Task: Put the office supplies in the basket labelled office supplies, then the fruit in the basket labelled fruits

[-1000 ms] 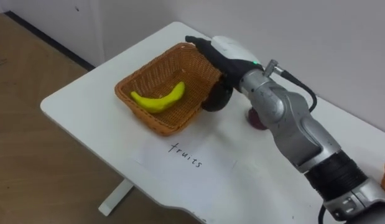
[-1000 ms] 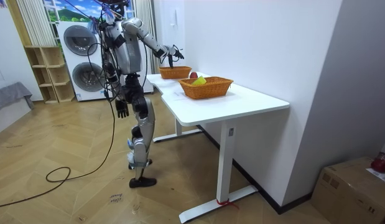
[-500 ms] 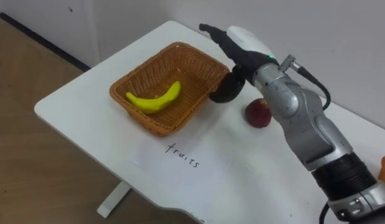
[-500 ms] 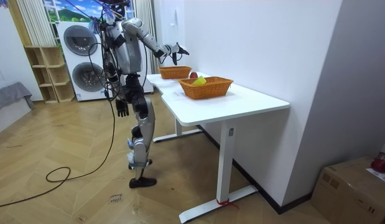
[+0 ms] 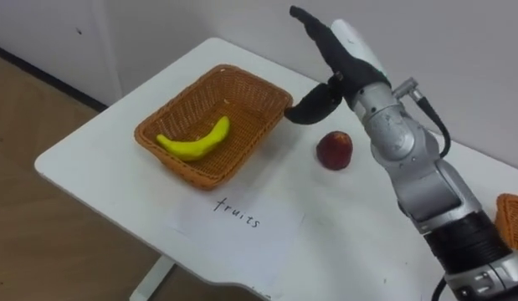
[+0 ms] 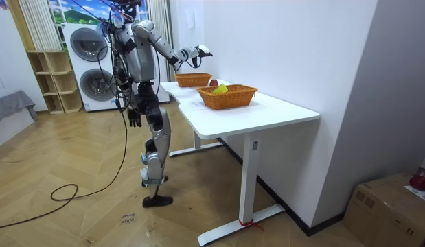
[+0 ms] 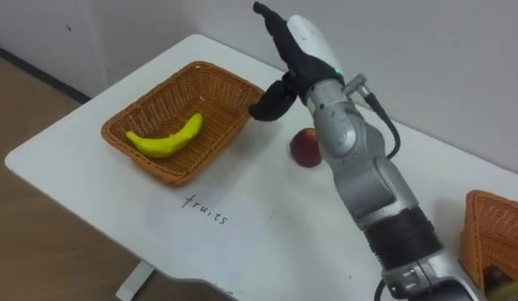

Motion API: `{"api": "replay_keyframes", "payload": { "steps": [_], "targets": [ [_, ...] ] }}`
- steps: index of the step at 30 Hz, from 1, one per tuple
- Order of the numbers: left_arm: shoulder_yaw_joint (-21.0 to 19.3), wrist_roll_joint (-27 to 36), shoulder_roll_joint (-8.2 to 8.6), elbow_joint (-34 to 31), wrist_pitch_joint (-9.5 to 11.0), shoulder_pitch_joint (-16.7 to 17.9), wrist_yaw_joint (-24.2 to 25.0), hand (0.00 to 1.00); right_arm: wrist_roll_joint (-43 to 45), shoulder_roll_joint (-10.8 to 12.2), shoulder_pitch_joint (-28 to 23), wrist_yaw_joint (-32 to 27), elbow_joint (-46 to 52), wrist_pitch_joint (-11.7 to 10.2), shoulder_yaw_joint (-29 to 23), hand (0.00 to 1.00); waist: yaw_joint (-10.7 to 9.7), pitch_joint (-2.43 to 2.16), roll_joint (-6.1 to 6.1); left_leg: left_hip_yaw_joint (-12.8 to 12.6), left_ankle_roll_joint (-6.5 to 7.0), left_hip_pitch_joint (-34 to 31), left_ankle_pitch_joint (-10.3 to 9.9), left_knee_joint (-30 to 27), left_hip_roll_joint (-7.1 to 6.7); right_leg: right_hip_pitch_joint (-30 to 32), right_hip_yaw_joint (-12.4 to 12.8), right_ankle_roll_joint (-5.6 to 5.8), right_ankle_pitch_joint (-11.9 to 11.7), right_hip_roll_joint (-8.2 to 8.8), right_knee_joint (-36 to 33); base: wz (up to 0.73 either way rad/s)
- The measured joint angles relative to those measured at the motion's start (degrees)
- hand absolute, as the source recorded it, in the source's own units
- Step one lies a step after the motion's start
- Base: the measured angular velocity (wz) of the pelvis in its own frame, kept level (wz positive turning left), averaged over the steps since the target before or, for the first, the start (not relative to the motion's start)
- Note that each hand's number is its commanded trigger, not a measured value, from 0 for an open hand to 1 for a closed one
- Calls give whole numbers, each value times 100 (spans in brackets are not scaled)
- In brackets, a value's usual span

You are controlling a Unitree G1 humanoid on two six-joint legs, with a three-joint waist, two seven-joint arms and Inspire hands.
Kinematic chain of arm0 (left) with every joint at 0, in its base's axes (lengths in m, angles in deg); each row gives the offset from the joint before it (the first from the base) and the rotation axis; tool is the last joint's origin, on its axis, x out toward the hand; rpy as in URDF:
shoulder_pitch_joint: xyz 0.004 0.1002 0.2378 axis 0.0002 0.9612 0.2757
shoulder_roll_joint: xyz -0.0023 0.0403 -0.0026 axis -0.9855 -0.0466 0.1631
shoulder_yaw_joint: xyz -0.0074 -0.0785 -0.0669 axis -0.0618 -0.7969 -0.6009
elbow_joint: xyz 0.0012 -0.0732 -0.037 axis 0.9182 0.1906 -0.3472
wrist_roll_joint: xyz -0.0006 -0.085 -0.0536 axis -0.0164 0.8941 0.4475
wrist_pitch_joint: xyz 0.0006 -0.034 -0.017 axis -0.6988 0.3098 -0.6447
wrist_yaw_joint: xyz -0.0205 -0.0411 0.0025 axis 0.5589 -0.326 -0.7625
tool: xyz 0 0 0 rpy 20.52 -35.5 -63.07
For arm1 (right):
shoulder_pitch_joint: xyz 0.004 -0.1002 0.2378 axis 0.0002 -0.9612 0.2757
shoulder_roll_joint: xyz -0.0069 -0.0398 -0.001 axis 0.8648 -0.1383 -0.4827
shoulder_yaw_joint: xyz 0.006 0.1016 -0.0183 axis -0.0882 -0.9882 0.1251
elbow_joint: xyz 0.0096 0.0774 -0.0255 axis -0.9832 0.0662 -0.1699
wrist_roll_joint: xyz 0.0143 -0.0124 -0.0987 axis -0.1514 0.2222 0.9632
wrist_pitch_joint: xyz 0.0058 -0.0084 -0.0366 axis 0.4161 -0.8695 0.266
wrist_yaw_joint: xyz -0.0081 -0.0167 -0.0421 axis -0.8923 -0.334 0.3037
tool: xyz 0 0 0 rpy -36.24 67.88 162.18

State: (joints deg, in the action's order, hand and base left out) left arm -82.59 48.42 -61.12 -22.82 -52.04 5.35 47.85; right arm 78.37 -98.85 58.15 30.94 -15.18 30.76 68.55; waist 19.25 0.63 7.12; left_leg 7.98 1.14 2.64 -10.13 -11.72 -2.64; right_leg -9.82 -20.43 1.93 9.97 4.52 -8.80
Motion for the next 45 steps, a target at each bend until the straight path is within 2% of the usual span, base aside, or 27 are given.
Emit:
{"api": "replay_keyframes", "payload": {
  "steps": [4, 6, 9, 11, 14, 17, 25, 28, 37, 40, 44, 45],
  "targets": [
    [0, 89, 54, 144, 1, 12, 2, 0, -165, 4, -165, -247, -6, -17, -99, 0, -17, -1, -14, -6, 4, -16, 3, 1, -1, 27, 2, 0, 0, 3, -7, 0],
    [5, 97, 66, 153, 0, 70, 2, 0, -195, 36, -242, -421, -113, -139, -139, 0, -34, 2, -37, -7, 6, -6, 4, 0, -3, 8, -20, 0, 0, 5, 2, 2],
    [-1, 189, 87, 153, 2, 112, 0, 0, -386, 124, -311, -648, -381, -193, -169, 0, -58, 9, -125, -18, 10, 1, 6, 0, -10, -8, -28, 0, 0, 15, 8, 1],
    [-10, 187, 164, 143, 10, 111, -12, 0, -597, 171, -421, -712, -452, -199, -278, 0, -56, 5, -243, -78, 19, -21, 11, 0, -9, 31, 2, 0, 0, 28, -4, -6],
    [-30, 188, 276, 114, 33, 115, -68, 0, -812, 171, -481, -824, -452, -199, -366, 0, -79, -39, -350, -160, 35, -105, 24, -4, -3, 163, 75, 0, -1, 38, -43, -12],
    [-32, 222, 284, 82, 57, 188, -75, 0, -975, 172, -502, -882, -454, -199, -370, 0, -175, -46, -412, -204, 38, -114, 26, 1, 4, 216, 113, -1, -1, 46, -101, -8],
    [147, 532, 280, 84, 120, 135, -122, 0, -1262, 242, -518, -1042, -530, -202, -360, 0, -345, -41, -417, -281, 46, -221, 26, 13, 11, 357, 178, -1, -5, 48, -105, -4],
    [252, 540, 275, 103, 122, 63, -122, 0, -1345, 252, -506, -1062, -858, -320, -418, 0, -388, -32, -432, -279, 53, -264, 32, 10, 7, 391, 187, -1, -5, 48, -105, 0],
    [467, 875, 247, 204, 170, 4, -120, 0, -1507, 249, -427, -1092, -1425, -321, -546, 0, -497, -25, -427, -282, 60, -557, 49, -14, 9, 690, 164, -7, -10, 53, -104, 0],
    [540, 981, 252, 200, 170, -18, -116, 0, -1548, 249, -378, -1107, -1443, -321, -545, 0, -506, -13, -430, -282, 60, -643, 49, -22, 9, 784, 155, -7, -10, 55, -97, 0],
    [570, 984, 253, 198, 169, -26, -116, 0, -1685, 251, -273, -1110, -1607, -325, -542, 0, -505, 49, -445, -279, 60, -707, 49, -25, 6, 811, 126, -6, -10, 63, -89, 5],
    [577, 983, 253, 198, 169, -28, -116, 0, -1682, 250, -222, -1110, -1692, -324, -541, 0, -500, 49, -445, -276, 61, -718, 50, -26, 6, 833, 125, -6, -10, 63, -91, 0]
  ]
}}
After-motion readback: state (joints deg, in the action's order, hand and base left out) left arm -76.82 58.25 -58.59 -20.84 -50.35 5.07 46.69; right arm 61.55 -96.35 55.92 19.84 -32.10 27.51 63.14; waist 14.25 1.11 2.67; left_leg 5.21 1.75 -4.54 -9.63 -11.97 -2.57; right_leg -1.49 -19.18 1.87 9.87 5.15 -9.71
